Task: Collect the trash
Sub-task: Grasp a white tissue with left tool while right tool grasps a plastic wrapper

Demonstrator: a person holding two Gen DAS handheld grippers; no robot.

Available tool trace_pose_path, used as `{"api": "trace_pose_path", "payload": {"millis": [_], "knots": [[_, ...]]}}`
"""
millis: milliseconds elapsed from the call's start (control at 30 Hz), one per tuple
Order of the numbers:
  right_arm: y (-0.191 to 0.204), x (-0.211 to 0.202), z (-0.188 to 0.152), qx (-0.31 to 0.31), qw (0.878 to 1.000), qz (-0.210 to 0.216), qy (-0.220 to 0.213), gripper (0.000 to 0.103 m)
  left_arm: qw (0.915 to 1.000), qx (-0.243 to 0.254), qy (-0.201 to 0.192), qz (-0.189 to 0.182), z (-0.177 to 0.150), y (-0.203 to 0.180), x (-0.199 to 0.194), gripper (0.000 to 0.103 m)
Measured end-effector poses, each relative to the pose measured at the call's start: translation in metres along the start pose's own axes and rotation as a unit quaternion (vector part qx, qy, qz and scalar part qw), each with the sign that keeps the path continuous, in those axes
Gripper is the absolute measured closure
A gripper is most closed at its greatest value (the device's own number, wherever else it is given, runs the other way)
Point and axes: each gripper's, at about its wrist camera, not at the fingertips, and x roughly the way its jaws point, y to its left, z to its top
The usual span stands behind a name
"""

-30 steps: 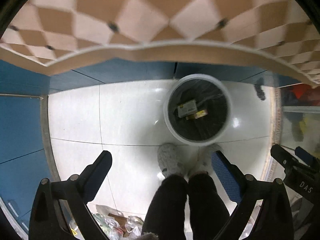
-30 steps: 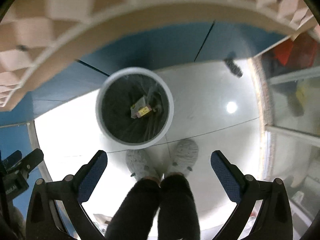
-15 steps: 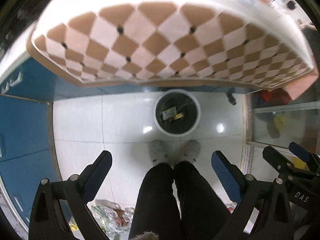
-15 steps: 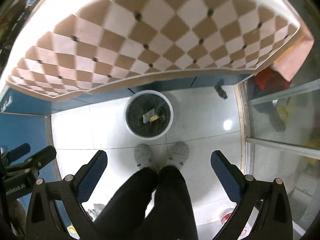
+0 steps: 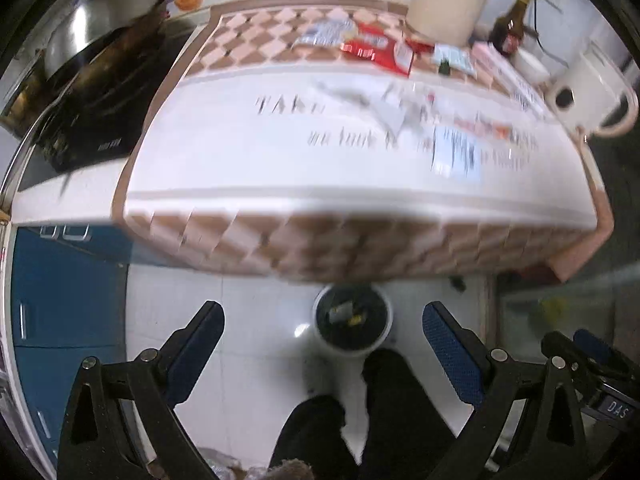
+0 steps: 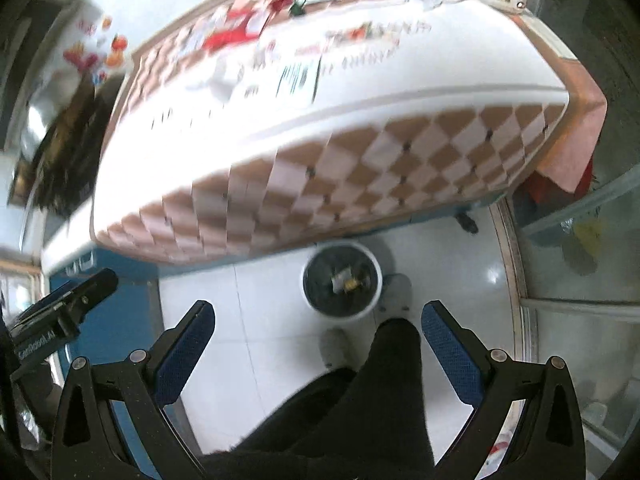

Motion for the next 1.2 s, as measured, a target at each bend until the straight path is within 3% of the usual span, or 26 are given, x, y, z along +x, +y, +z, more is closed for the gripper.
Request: {"api": "trace_pose_path", "payload": {"millis": [200, 333, 467, 600, 633, 700, 733, 800, 867, 900, 933, 967, 1200], "knots": [[-0.041, 0.000, 0.090, 0.020, 1.000, -0.002, -0.013, 0.000, 0.9984, -0.055, 0.014, 0.005, 0.083, -0.027, 0.030, 0.002], [-0.059, 0.018, 0.153, 0.012, 1.000, -0.014, -0.008, 0.000, 0.9960, -0.080, 0.020, 0.036, 0.132, -0.032, 0.059, 0.002], [-0.055, 0.066, 0.225, -0.003, 1.000, -0.022, 0.004, 0.000, 0.9942, -0.072, 0.045, 0.066, 0.174, -0.039, 0.109, 0.002], [-0.026, 0.123, 0.274, -0.018, 0.999, -0.026, 0.016, 0.000, 0.9916, -0.077, 0.081, 0.065, 0.195, -0.034, 0.153, 0.005], [-0.019, 0.133, 0.278, -0.025, 0.999, -0.031, 0.018, 0.000, 0.9917, -0.078, 0.081, 0.062, 0.197, -0.032, 0.159, 0.023], [-0.002, 0.158, 0.287, -0.045, 0.997, -0.050, 0.028, 0.004, 0.9927, -0.082, 0.076, 0.046, 0.200, -0.029, 0.165, 0.046], [0.004, 0.163, 0.286, -0.056, 0.996, -0.069, 0.023, 0.004, 0.9933, -0.087, 0.068, 0.035, 0.201, -0.026, 0.164, 0.068], [0.018, 0.166, 0.284, -0.083, 0.991, -0.103, -0.003, 0.008, 0.9939, -0.080, 0.060, 0.047, 0.201, -0.025, 0.161, 0.097], [0.025, 0.164, 0.280, -0.105, 0.987, -0.122, -0.030, 0.018, 0.9939, -0.076, 0.057, 0.055, 0.199, -0.022, 0.159, 0.098], [0.027, 0.160, 0.278, -0.112, 0.986, -0.118, -0.045, 0.034, 0.9940, -0.075, 0.054, 0.060, 0.197, -0.021, 0.157, 0.099], [0.029, 0.157, 0.277, -0.118, 0.985, -0.116, -0.053, 0.060, 0.9940, -0.073, 0.049, 0.065, 0.194, -0.019, 0.155, 0.099], [0.031, 0.154, 0.278, -0.124, 0.984, -0.113, -0.060, 0.096, 0.9940, -0.073, 0.045, 0.067, 0.191, -0.017, 0.150, 0.100], [0.007, 0.122, 0.275, -0.051, 0.995, -0.042, -0.072, 0.100, 0.9962, -0.064, -0.020, 0.056, 0.162, -0.014, 0.081, 0.100]]}}
